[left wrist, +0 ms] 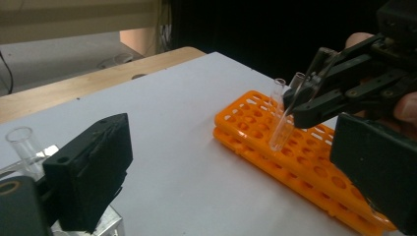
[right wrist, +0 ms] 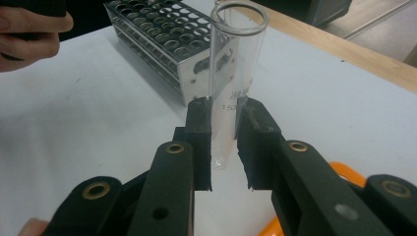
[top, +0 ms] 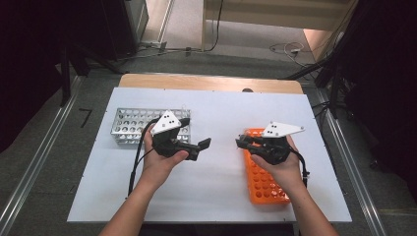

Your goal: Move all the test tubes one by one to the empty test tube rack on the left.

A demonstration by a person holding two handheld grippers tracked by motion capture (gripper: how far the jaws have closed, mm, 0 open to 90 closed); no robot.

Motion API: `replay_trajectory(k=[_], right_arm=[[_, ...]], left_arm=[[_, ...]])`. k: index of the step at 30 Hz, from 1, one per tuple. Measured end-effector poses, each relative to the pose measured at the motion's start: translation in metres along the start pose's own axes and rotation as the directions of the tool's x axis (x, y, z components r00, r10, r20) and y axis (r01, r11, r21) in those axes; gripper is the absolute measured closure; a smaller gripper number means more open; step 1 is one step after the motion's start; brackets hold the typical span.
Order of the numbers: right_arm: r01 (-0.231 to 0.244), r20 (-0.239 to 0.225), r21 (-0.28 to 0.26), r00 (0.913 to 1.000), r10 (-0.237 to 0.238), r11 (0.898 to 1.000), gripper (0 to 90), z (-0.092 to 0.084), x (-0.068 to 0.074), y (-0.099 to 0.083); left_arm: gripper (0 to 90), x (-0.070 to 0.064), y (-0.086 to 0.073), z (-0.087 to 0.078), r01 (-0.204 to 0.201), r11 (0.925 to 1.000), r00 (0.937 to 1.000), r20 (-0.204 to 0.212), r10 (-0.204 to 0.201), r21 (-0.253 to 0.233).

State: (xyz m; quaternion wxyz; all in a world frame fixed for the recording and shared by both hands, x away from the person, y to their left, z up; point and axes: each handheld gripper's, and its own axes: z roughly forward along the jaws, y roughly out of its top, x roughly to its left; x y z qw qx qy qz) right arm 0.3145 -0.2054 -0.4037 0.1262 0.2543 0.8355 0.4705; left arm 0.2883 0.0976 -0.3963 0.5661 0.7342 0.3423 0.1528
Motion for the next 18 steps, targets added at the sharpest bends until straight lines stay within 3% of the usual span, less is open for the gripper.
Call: replay_trajectory(k=[9, 18], right_arm=[[0.073, -0.019, 0.073, 0.9972, -0.072, 0.995, 73.9, 0.027, 0.023, 0.0], [0.133, -0.01, 0.115, 0.9911, -0.133, 0.984, 74.0, 0.04, 0.038, 0.0]], left_arm=[[17.5, -0.014, -0.001, 0.009, -0.027, 0.9991, 0.9981, 0.056, 0.025, 0.034], [34.9, -0.03, -0.006, 0.023, -0.066, 0.9921, 0.9973, 0.04, 0.062, 0.107]])
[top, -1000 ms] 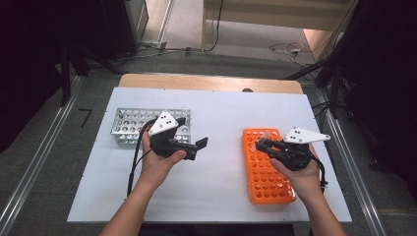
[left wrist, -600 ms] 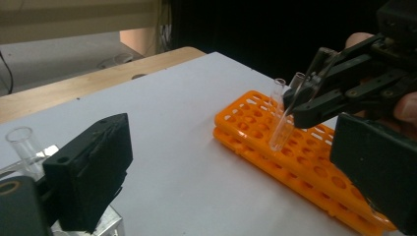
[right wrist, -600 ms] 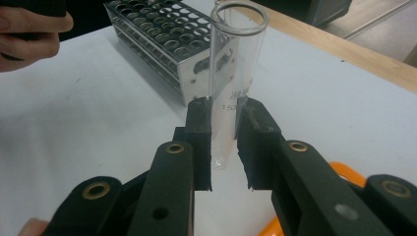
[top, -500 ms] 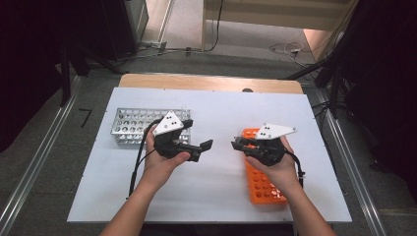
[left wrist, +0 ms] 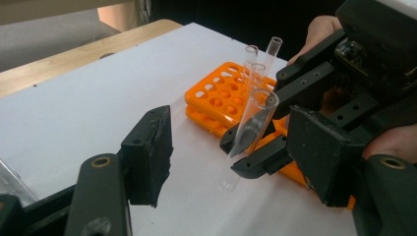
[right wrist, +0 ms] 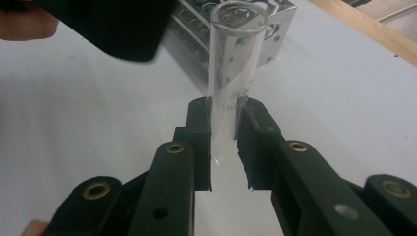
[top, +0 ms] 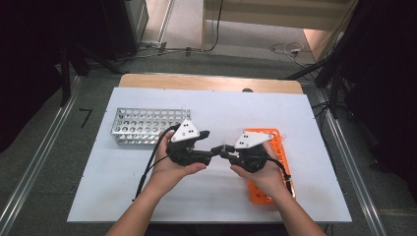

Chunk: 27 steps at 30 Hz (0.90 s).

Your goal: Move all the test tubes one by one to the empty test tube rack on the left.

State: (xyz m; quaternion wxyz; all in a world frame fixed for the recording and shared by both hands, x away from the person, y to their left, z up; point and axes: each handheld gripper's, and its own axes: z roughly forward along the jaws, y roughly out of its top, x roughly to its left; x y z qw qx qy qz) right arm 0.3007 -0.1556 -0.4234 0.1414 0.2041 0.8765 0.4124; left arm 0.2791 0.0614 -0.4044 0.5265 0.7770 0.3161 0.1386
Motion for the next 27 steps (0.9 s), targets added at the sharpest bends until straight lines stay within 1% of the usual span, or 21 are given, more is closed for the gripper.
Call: replay_trajectory(k=[3, 5, 6, 8, 9, 12, 15, 18, 21, 24, 27], right_arm=[[0.015, 0.003, 0.013, 0.9999, -0.015, 1.0, 74.0, 0.003, 0.004, 0.0], [0.025, 0.004, 0.022, 0.9997, -0.025, 0.999, 74.0, 0.005, 0.005, 0.0], [0.029, 0.001, 0.023, 0.9996, -0.029, 0.999, 74.0, 0.006, 0.006, -0.001], [0.029, -0.007, 0.018, 0.9996, -0.029, 0.999, 74.0, 0.007, 0.007, -0.001], [0.034, -0.006, 0.021, 0.9994, -0.034, 0.999, 74.0, 0.007, 0.008, -0.001], [0.046, -0.009, 0.022, 0.9989, -0.046, 0.999, 74.0, 0.007, 0.009, 0.0], [0.053, -0.001, 0.028, 0.9986, -0.053, 0.998, 74.0, 0.007, 0.01, 0.0], [0.063, 0.005, 0.041, 0.998, -0.064, 0.997, 74.0, 0.008, 0.012, 0.0], [0.074, 0.004, 0.04, 0.9973, -0.074, 0.996, 74.0, 0.009, 0.012, -0.001], [0.071, 0.006, 0.041, 0.9974, -0.071, 0.997, 74.0, 0.009, 0.012, -0.001], [0.073, 0.007, 0.035, 0.9973, -0.073, 0.997, 73.9, 0.008, 0.012, 0.0]], left_arm=[[43.7, -0.004, -0.001, 0.004, -0.013, 0.9998, 0.9999, -0.005, 0.013, 0.015], [49.8, -0.005, -0.001, 0.006, -0.017, 0.9996, 0.9998, 0.002, 0.017, 0.024], [53.3, -0.006, -0.001, 0.007, -0.021, 0.9992, 0.9998, -0.003, 0.021, 0.034], [56.5, -0.007, -0.002, 0.009, -0.024, 0.9987, 0.9997, 0.001, 0.024, 0.046], [60.0, -0.007, -0.003, 0.009, -0.029, 0.9983, 0.9996, -0.001, 0.029, 0.05], [63.3, -0.008, -0.003, 0.011, -0.033, 0.9977, 0.9994, 0.0, 0.033, 0.06], [65.8, -0.009, -0.004, 0.013, -0.042, 0.9963, 0.9991, 0.0, 0.042, 0.075], [68.4, -0.011, -0.005, 0.014, -0.065, 0.9942, 0.9977, -0.013, 0.066, 0.086], [70.2, -0.012, -0.005, 0.015, -0.066, 0.9933, 0.9975, -0.02, 0.069, 0.094], [75.0, -0.011, -0.005, 0.014, -0.063, 0.9935, 0.9979, -0.007, 0.064, 0.095], [75.5, -0.01, -0.004, 0.014, -0.064, 0.9935, 0.9979, -0.001, 0.064, 0.094]])
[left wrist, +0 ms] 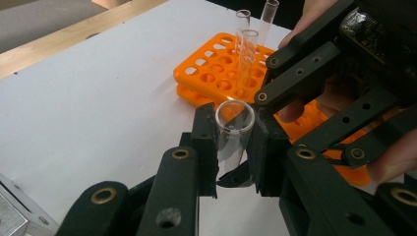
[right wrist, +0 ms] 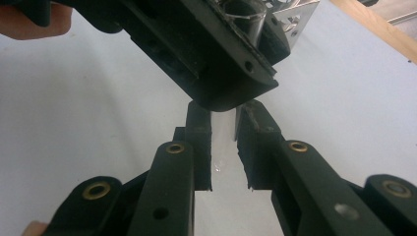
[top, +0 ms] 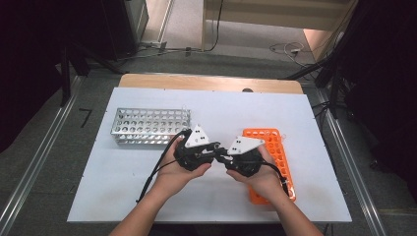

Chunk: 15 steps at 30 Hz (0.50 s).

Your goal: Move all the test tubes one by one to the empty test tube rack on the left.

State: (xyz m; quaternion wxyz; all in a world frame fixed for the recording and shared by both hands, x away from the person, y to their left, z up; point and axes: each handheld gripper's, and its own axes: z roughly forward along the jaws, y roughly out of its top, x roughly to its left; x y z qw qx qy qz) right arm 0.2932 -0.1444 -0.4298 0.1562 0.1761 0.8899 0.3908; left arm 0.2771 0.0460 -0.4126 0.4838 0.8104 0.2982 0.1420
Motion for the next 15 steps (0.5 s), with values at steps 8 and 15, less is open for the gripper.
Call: replay_trajectory(k=[8, 15], right_arm=[[-0.022, -0.024, -0.035, 0.9995, 0.022, 0.999, 63.3, -0.004, -0.003, -0.001], [-0.091, -0.066, -0.121, 0.9943, 0.083, 0.988, 44.9, -0.019, -0.011, -0.008]], left_arm=[[75.9, 0.006, 0.002, -0.008, 0.017, 0.9996, 0.9998, -0.006, -0.018, -0.022], [75.9, 0.019, 0.004, -0.021, 0.036, 0.9982, 0.9985, -0.039, -0.038, -0.047]])
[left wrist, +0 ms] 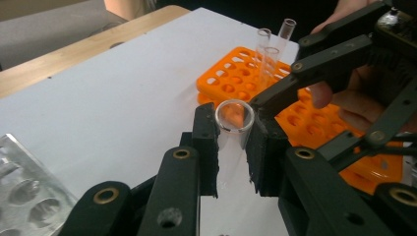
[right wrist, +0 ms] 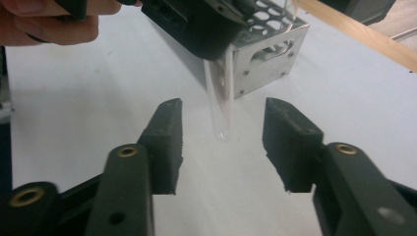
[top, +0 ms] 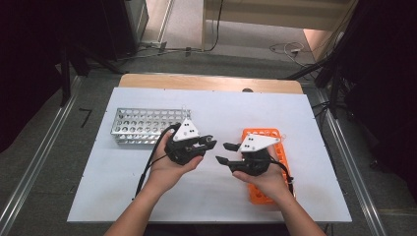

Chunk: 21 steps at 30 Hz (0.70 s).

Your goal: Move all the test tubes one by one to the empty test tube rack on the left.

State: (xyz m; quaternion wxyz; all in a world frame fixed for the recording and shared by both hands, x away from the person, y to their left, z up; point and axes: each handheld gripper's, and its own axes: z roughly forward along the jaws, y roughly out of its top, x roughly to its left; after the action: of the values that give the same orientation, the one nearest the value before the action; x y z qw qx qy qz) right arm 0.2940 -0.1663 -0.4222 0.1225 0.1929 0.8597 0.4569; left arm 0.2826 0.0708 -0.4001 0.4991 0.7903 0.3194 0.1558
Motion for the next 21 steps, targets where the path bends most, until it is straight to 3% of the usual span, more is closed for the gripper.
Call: replay_trajectory(k=[7, 10, 21], right_arm=[[-0.057, 0.012, -0.071, 0.9982, 0.058, 0.996, 33.2, -0.025, -0.011, -0.012], [-0.081, 0.039, -0.101, 0.9956, 0.085, 0.992, 29.7, -0.036, -0.015, -0.02], [-0.108, 0.078, -0.105, 0.9901, 0.117, 0.989, 15.3, -0.055, -0.03, -0.046]], left_arm=[[76.0, 0.016, 0.003, -0.013, 0.026, 0.9994, 0.9988, -0.041, -0.027, -0.022], [76.0, 0.023, 0.004, -0.018, 0.033, 0.999, 0.9977, -0.058, -0.035, -0.032], [76.0, 0.047, 0.003, -0.034, 0.072, 0.9957, 0.9915, -0.105, -0.077, -0.059]])
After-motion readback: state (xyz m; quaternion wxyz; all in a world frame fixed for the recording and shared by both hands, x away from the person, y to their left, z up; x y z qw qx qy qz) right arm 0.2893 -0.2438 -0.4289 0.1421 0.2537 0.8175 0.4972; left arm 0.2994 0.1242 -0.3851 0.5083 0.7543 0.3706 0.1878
